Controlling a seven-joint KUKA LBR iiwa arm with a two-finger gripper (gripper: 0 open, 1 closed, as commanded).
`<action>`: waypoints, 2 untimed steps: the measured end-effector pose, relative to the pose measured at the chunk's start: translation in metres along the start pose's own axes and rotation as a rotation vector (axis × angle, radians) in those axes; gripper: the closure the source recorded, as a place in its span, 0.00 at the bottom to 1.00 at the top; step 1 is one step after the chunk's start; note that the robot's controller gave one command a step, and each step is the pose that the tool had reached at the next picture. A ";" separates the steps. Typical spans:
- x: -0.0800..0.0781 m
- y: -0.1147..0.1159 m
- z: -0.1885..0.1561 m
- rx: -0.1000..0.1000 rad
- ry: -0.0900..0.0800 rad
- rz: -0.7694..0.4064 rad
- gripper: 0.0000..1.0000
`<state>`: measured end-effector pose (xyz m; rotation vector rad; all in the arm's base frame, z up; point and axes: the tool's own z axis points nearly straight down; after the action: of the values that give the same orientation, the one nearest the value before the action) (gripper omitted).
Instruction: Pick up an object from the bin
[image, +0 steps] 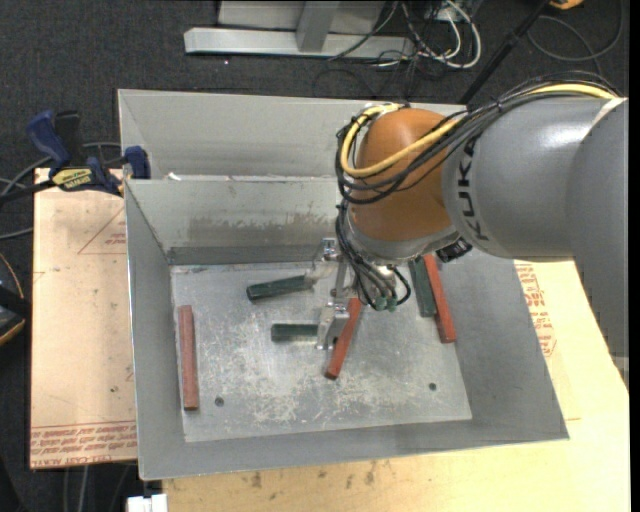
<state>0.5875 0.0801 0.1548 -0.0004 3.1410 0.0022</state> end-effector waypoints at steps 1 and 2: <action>0.008 0.004 0.057 -0.001 -0.003 0.100 0.00; 0.007 0.006 0.069 0.001 -0.003 0.084 0.00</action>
Offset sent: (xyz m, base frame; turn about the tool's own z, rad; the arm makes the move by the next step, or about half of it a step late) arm -0.0055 0.0094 -0.0355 -0.0026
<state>0.5808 0.0865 0.0858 0.1306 3.1350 0.0009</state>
